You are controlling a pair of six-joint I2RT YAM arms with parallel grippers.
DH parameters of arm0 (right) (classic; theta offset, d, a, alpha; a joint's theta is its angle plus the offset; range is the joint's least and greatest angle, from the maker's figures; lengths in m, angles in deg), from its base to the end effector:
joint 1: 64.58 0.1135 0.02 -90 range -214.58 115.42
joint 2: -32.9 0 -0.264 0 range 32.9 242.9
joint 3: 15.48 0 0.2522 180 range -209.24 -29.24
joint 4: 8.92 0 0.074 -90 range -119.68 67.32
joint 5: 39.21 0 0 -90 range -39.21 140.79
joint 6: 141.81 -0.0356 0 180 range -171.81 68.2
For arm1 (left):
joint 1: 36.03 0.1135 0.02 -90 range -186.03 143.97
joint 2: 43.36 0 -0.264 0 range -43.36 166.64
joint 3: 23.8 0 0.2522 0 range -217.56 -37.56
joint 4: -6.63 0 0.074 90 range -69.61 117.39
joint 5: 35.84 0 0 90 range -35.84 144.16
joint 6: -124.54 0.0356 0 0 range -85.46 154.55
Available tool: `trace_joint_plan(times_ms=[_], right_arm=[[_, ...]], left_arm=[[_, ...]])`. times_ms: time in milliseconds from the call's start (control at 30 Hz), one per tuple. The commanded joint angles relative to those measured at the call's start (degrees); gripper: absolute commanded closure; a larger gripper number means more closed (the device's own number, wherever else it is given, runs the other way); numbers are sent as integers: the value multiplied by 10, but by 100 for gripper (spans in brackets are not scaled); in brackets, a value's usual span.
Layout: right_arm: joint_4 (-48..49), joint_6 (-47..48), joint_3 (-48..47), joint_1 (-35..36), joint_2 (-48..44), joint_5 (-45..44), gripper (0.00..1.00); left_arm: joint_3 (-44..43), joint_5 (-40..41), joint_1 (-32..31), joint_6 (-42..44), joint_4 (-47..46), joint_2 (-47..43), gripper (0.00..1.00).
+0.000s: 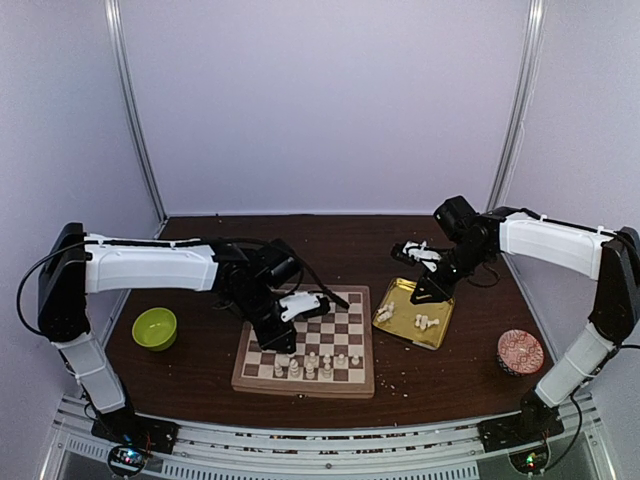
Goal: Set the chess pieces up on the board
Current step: Place the pawn on d2.
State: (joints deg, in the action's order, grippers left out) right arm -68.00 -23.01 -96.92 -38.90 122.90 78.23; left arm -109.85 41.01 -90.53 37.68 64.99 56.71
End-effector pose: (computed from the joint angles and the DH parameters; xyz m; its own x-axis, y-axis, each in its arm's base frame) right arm 0.2719 0.1489 0.2423 -0.4690 -0.6999 -0.5387 -0.8770 0.4413 0.1902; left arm 0.1930 -0.2845 0.2088 -0.5070 0.8027 -0.3141 0.8618 0.4661 -0.1999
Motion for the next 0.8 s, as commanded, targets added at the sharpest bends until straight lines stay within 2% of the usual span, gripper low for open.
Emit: trace_joint_plan(times_ms=[0,767], right_arm=[[-7,8,-13,-1,4,6,77],[-14,14,-16,0,14,7,77]], left_arm=[[-21,-15,-4,11,-16,20,91],[-39,-13,-9,12,-16,67,91]])
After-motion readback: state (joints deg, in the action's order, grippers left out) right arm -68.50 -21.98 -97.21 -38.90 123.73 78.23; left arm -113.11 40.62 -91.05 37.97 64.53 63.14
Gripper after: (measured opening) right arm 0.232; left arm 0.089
